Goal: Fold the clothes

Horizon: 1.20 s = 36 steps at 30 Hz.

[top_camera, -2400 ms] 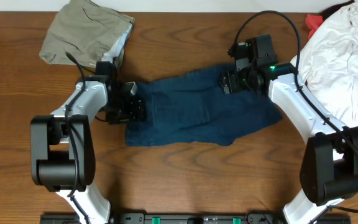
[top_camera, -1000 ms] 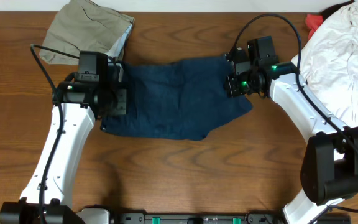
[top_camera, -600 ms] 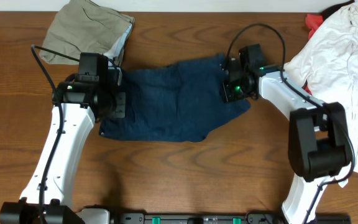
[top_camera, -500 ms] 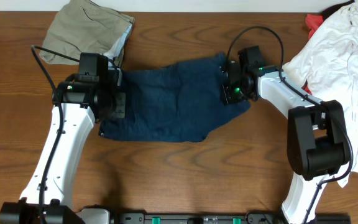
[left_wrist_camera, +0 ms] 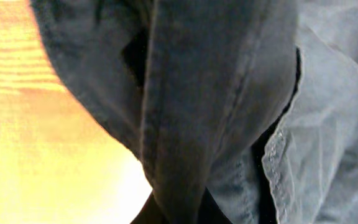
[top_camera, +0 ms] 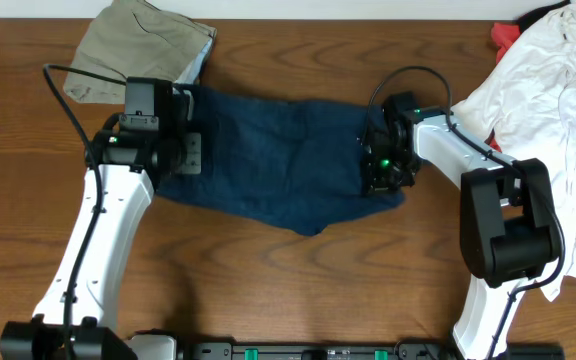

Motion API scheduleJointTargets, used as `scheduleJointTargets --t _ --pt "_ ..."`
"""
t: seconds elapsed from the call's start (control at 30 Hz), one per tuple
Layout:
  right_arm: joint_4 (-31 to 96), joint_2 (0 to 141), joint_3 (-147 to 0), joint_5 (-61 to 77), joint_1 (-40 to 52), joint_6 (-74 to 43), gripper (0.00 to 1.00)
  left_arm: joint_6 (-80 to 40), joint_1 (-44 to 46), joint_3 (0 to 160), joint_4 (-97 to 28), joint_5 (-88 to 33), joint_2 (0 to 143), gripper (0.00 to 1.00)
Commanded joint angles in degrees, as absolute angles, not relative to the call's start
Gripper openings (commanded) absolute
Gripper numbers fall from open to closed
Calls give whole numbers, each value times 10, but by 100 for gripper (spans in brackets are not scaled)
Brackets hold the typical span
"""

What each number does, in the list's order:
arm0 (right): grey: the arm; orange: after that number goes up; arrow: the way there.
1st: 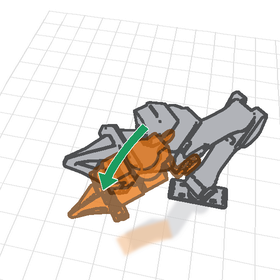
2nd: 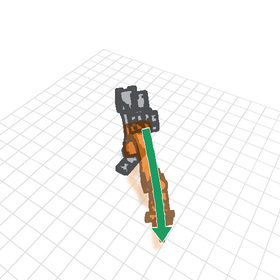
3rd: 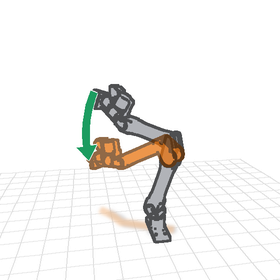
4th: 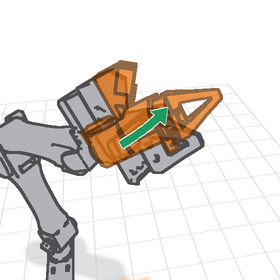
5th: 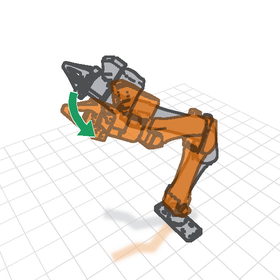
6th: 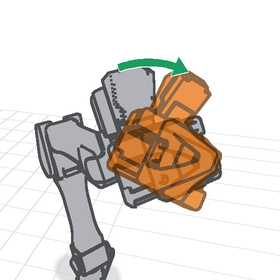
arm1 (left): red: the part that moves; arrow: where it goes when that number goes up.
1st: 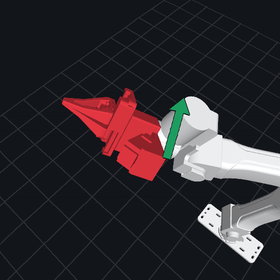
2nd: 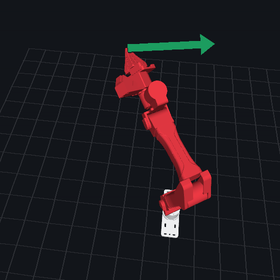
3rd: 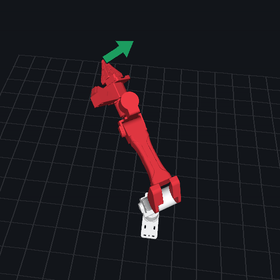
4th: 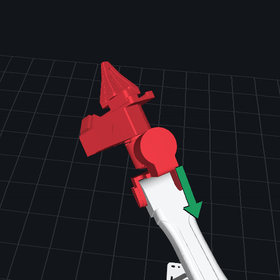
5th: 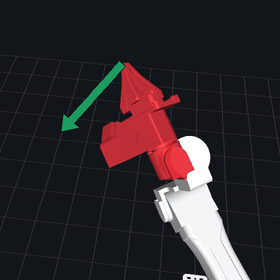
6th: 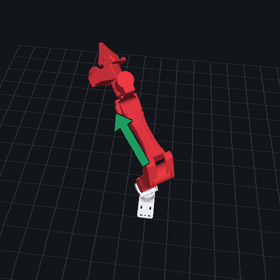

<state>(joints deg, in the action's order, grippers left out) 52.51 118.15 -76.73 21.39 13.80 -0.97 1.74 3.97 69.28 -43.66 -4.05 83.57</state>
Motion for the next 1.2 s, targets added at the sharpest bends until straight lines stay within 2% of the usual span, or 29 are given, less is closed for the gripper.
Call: scheduleJointTargets --t 0.0,0.3,0.53,0.7,0.93,1.17 --pt "548 1199 -748 187 159 -19 1 18 38 708 -411 -19 860 6" --pt "517 1151 -751 273 182 -23 1 51 38 706 -354 -18 955 6" --pt "456 1106 -751 241 156 -43 1 75 38 706 -345 -16 984 6" --pt "438 1107 -751 176 129 -43 1 76 38 710 -342 50 983 6" --pt "425 1107 -751 159 85 -37 1 86 38 717 -363 71 956 6" --pt "406 1107 -750 159 83 -27 1 107 40 786 -475 51 947 6"
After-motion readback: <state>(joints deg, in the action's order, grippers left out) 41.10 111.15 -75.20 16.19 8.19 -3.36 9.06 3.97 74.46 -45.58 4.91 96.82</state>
